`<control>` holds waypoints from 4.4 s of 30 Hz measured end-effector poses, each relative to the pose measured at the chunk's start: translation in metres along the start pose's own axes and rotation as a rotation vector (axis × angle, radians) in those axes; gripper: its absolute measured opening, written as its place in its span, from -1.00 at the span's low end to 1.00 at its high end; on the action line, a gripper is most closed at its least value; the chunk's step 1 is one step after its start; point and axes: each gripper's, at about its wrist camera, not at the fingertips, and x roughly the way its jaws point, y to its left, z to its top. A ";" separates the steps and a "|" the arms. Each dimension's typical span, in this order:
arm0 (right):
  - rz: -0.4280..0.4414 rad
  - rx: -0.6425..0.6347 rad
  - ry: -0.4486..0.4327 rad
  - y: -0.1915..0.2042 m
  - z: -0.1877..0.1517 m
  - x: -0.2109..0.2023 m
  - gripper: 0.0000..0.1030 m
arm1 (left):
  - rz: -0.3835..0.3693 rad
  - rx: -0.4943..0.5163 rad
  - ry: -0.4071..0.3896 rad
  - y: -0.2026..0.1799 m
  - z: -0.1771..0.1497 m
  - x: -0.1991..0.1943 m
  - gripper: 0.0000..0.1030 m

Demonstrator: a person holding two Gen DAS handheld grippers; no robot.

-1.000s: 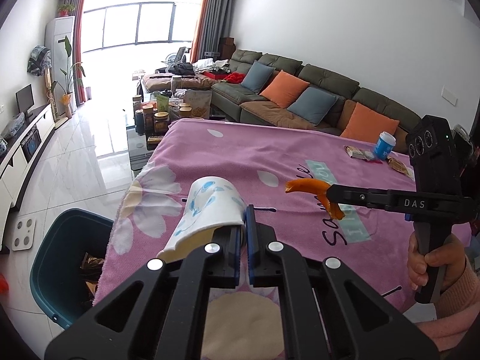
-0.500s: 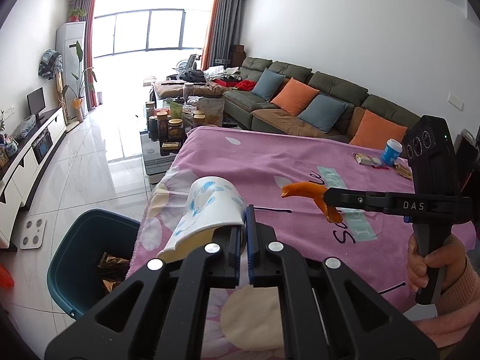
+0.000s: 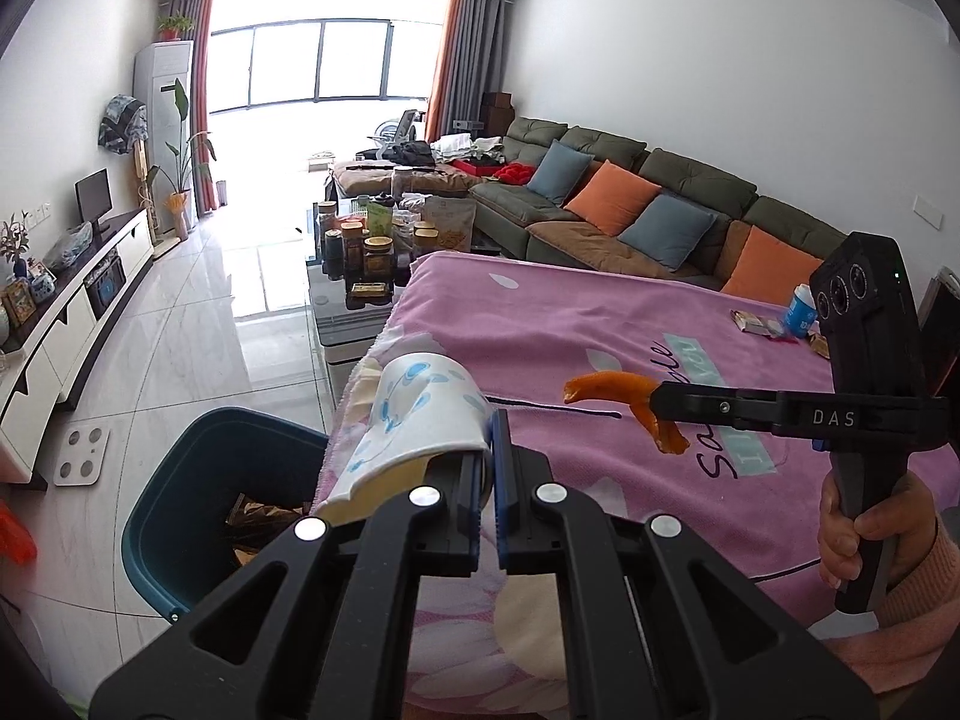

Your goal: Collect trash

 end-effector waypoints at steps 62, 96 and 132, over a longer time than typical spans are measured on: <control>0.113 -0.109 0.146 0.066 0.019 0.091 -0.94 | 0.185 -0.145 0.014 0.093 -0.020 -0.008 -0.93; 0.052 -0.069 0.273 0.053 0.006 0.132 -0.64 | 0.184 -0.174 0.029 0.102 -0.031 0.000 -0.93; 0.106 -0.173 0.267 0.086 0.020 0.147 -0.81 | 0.232 -0.219 0.039 0.112 -0.041 -0.001 -0.93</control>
